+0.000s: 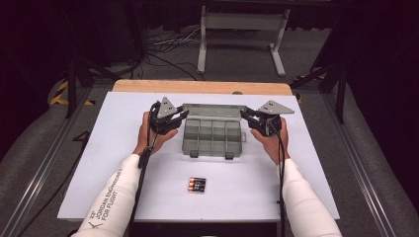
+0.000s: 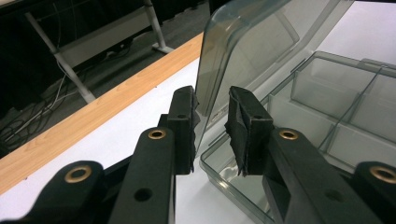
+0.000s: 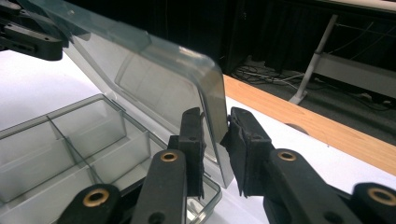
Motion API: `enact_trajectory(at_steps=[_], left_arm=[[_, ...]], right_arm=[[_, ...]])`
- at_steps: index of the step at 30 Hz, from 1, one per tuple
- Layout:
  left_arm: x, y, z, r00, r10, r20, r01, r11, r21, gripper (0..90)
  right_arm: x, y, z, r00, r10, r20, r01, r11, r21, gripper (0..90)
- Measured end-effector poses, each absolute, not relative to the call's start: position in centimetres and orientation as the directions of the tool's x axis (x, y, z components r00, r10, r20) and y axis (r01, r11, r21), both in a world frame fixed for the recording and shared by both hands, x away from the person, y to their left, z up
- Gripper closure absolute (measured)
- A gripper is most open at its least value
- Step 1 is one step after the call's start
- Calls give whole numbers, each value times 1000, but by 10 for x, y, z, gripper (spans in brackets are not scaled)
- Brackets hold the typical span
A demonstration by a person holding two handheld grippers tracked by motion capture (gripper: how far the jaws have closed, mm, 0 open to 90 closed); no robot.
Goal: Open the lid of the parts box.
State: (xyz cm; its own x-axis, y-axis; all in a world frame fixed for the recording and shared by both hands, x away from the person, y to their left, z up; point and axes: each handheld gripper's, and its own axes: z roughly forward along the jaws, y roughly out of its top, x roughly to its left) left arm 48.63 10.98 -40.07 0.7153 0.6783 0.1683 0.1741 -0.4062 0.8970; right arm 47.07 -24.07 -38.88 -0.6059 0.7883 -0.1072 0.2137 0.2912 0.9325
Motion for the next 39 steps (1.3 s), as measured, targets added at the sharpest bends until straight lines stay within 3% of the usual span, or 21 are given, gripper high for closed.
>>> enact_trajectory(at_steps=[5, 39], left_arm=[[489, 109, -403, 711, 687, 150, 190, -393, 899, 708], [511, 102, -411, 684, 721, 113, 251, -379, 891, 744]], right_arm=[[476, -243, -393, -594, 800, -81, 224, 262, 939, 799], [493, -239, -399, -554, 831, -56, 259, 236, 937, 819]])
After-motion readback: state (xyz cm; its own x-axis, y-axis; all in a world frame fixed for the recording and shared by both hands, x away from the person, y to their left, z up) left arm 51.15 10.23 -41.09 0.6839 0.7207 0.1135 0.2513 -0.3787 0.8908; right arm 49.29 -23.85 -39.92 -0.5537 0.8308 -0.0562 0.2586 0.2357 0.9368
